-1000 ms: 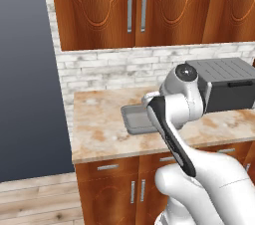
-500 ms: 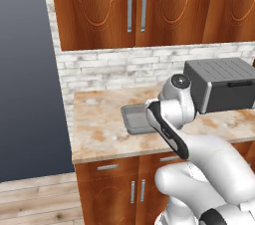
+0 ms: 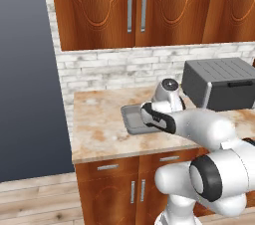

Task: Pick the apple and kiwi from the fridge and place them inside the tupperware on the counter.

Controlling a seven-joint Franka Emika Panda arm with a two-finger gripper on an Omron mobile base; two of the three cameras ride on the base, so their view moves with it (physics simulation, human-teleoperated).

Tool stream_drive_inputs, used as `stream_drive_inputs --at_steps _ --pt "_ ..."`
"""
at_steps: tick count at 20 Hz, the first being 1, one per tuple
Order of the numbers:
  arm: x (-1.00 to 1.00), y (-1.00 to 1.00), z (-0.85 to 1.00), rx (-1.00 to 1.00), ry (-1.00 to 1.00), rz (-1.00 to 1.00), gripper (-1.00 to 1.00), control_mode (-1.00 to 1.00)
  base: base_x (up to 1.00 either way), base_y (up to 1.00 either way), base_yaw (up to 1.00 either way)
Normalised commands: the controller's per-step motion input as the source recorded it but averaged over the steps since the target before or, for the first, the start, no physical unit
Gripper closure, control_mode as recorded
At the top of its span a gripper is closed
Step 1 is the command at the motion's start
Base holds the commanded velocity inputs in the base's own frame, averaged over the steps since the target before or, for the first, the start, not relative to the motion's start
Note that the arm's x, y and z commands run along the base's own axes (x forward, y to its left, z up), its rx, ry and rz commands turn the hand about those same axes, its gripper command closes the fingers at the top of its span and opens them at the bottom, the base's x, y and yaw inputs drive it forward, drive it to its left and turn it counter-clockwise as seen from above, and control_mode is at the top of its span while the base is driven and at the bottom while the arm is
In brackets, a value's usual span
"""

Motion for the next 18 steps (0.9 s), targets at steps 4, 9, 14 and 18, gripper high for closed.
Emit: stream_drive_inputs --at_steps 4,9,14,18 --pt "0.61 0.0 -0.38 0.0 0.12 0.0 1.0 -1.0 0.0 0.0 0.0" --pt "0.59 0.0 -0.46 0.0 0.07 0.0 1.0 -1.0 0.0 0.0 0.0" --pt "0.44 0.0 -0.48 0.0 0.0 0.0 1.0 -1.0 0.0 0.0 0.0" --pt "0.19 0.0 -0.3 0.0 0.0 0.0 -1.0 -1.0 0.0 0.0 0.0"
